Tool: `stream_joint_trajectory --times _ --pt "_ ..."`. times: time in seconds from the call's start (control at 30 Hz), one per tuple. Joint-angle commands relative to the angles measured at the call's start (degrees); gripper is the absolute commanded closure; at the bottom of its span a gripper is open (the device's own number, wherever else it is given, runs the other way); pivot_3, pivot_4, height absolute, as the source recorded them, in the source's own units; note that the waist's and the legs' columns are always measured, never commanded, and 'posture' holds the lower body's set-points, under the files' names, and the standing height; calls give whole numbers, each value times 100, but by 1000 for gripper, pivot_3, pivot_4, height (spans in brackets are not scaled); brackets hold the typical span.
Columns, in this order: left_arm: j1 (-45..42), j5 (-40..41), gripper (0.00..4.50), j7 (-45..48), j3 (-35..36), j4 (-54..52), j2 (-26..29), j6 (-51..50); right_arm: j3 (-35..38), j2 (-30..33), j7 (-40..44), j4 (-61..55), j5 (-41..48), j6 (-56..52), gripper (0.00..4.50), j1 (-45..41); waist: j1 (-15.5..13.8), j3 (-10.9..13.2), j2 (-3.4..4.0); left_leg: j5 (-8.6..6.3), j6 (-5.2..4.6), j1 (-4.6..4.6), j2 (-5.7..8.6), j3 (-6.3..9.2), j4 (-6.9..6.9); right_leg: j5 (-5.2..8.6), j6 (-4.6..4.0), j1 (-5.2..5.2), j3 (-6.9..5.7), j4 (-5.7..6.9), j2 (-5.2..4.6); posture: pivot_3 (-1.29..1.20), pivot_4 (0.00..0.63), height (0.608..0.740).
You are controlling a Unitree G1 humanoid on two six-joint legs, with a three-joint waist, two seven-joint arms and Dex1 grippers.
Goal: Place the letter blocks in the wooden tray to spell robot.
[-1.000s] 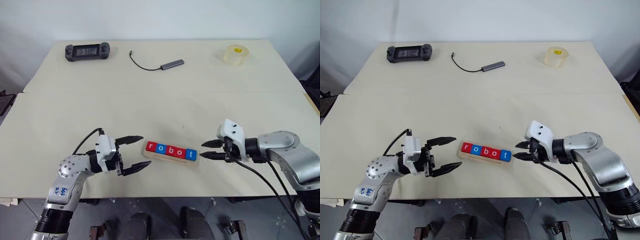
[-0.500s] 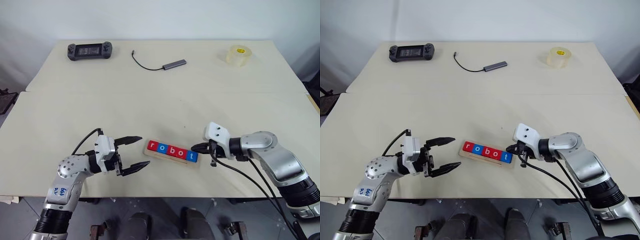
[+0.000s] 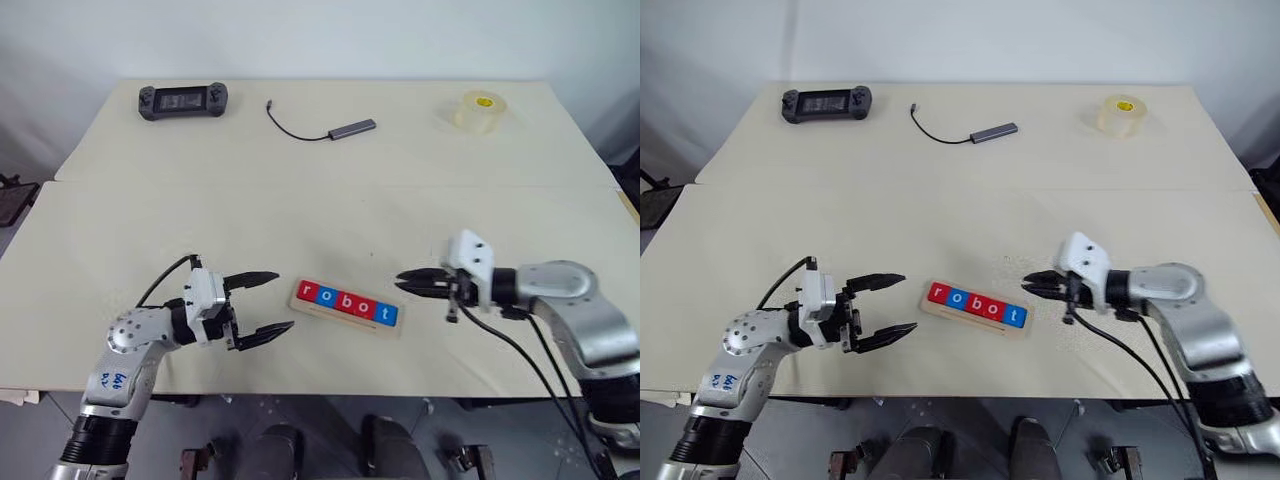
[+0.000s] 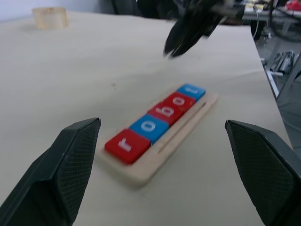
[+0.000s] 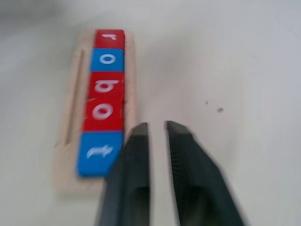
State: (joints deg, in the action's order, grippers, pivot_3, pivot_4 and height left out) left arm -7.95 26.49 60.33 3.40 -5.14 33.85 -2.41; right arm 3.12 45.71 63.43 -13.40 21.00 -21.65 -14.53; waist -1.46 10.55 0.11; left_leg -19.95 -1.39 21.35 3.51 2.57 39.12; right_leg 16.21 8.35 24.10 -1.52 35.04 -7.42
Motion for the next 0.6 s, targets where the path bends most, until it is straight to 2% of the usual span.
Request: stream_joint_trajectory --times 0.03,0.17,0.27,0.3,0.6 --pt "30 47 0 146 220 44 189 47 732 19 290 -132 369 714 2523 519 13 0 0 0 0 -1 2 -2 0 -1 1 -2 1 -1 -1 0 150 740" --pt "312 -103 0 175 594 342 619 117 1718 49 671 29 728 1198 1201 1646 18 0 1 -1 1 -7 -9 -1 -7 0 1 -9 -1 -2 8 0 150 740" --pt "469 -154 0 228 807 592 745 363 1920 40 604 -28 805 1217 174 1903 54 0 1 -1 1 -22 -9 -8 -8 0 1 -19 6 -10 7 0 150 740" --pt "487 -152 0 253 875 656 770 441 1966 39 583 -3 818 1242 12 1905 61 0 1 -2 0 -31 -9 -9 -6 0 1 -27 8 -19 7 0 150 740" --pt "132 -159 0 110 895 890 615 627 1774 17 601 505 746 1592 12 1484 10 0 1 -1 0 -55 -9 -2 -5 -1 1 -50 6 -25 -3 0 150 740"
